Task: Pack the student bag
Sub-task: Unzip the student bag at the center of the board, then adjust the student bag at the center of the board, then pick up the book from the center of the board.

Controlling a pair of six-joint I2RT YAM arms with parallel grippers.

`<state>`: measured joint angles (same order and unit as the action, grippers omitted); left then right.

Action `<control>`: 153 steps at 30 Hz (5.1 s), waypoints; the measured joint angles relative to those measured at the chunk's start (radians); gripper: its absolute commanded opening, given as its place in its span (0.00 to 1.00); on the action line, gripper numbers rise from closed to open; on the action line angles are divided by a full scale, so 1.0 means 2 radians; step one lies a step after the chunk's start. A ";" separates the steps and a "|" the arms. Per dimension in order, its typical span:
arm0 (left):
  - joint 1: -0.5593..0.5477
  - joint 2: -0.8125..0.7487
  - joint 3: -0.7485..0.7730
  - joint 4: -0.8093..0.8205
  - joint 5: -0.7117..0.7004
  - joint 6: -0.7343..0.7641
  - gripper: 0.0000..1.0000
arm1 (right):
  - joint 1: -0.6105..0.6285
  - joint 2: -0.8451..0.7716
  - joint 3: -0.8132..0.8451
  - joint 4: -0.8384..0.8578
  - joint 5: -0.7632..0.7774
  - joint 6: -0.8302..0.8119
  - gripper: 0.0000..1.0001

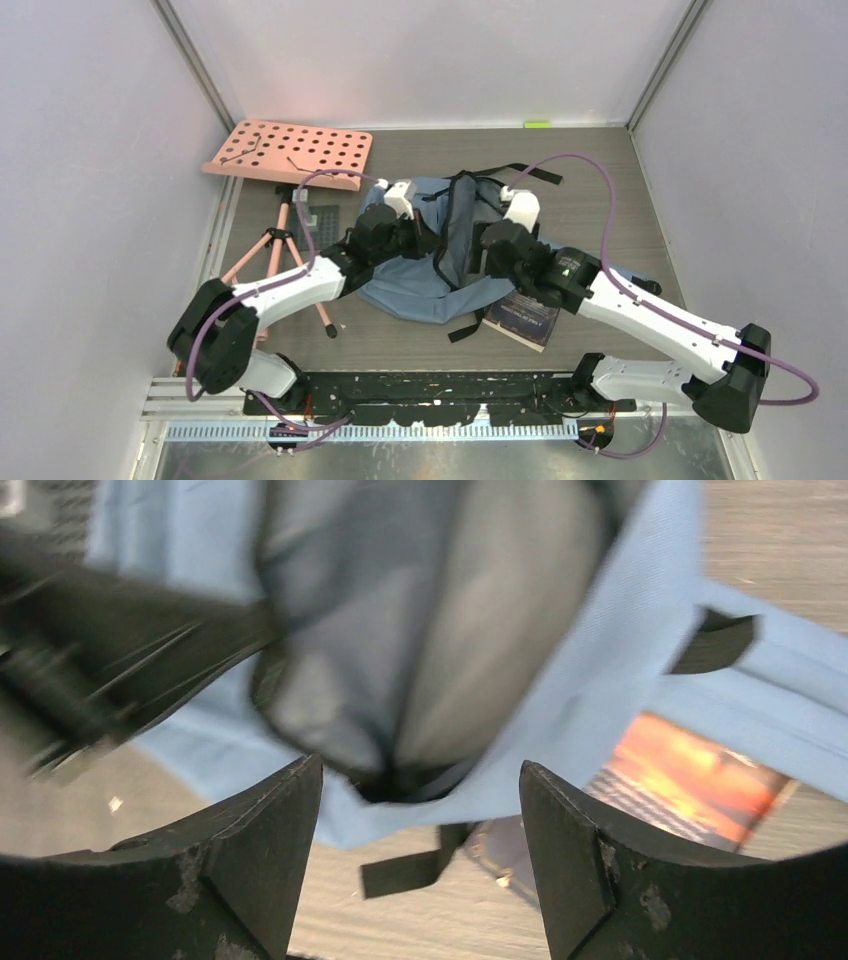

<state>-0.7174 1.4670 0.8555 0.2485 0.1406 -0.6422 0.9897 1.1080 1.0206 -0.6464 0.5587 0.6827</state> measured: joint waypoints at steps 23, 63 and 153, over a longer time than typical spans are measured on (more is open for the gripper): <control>0.003 -0.177 -0.033 -0.172 -0.039 -0.030 0.85 | -0.166 0.041 -0.017 -0.023 -0.041 -0.029 0.80; -0.053 0.070 0.074 -0.105 0.022 0.062 0.00 | -0.235 0.074 -0.016 0.040 -0.154 -0.061 0.84; 0.128 -0.197 0.058 -0.326 0.133 0.140 0.00 | -0.539 0.250 0.334 -0.049 -0.332 -0.213 0.01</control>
<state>-0.4622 1.0729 0.9718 -0.4034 0.4072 -0.3626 -0.0879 1.6085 1.6890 -0.7448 -0.1059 0.2558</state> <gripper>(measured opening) 0.032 0.267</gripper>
